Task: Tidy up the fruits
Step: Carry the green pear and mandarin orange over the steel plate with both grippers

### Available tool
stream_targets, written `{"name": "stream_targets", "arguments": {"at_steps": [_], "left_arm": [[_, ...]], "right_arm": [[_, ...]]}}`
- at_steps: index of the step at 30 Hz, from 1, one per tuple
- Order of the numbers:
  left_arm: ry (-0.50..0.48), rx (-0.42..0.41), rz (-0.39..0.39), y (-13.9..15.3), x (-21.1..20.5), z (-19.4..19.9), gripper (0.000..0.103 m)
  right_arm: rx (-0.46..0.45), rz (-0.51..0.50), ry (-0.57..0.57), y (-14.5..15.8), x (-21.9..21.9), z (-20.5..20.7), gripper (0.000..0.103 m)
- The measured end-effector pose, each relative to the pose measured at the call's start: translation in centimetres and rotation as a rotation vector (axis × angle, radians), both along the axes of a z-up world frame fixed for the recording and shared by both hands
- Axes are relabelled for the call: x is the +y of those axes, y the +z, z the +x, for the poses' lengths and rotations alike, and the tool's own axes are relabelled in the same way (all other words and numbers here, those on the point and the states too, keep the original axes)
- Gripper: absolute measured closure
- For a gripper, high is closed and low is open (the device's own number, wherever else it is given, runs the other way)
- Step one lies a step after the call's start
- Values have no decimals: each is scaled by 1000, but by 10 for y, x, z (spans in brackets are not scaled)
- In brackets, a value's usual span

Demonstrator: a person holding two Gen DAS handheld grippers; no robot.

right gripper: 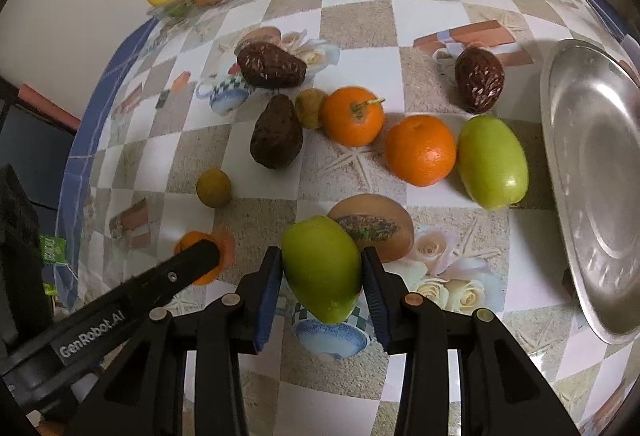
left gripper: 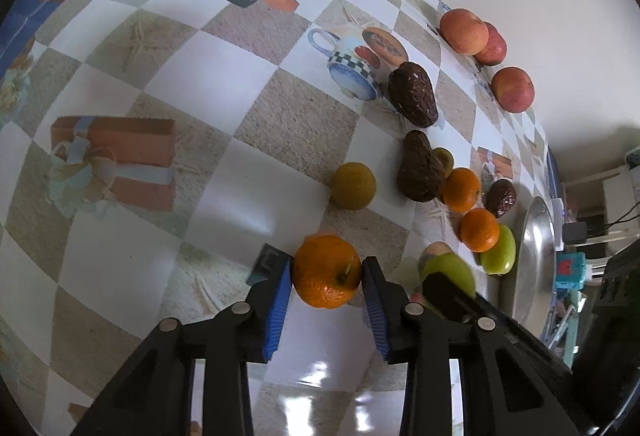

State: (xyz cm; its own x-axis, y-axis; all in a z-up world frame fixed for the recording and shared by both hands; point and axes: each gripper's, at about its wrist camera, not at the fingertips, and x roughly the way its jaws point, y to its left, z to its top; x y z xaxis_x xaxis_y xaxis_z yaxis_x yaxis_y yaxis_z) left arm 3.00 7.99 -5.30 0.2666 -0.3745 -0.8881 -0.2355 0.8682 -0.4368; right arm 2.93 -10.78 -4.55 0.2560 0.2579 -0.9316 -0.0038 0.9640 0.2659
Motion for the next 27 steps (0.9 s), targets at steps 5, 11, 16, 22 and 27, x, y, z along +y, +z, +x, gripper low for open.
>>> {"name": "stream_targets", "arguments": {"at_steps": [5,11,16,22,27], "left_arm": [[-7,-33,11,15,-10,2,65],[-75,-95,49,42,-44,13,65],[-166,-132,33,55,-88,27,65],[-300,-167,31,61,-160,42,65],[-396,-201,27,63,-216,48,65]], "right_arm": [[-73,-15,-3,23,-8,3,61],[-142,-62,-68,44,-35,14,61],[-191,-96,-156,59,-81,24,61],[-204,-162,-288,62,-140,28,61],[-217,-215,-416,66,-190,22,61]]}}
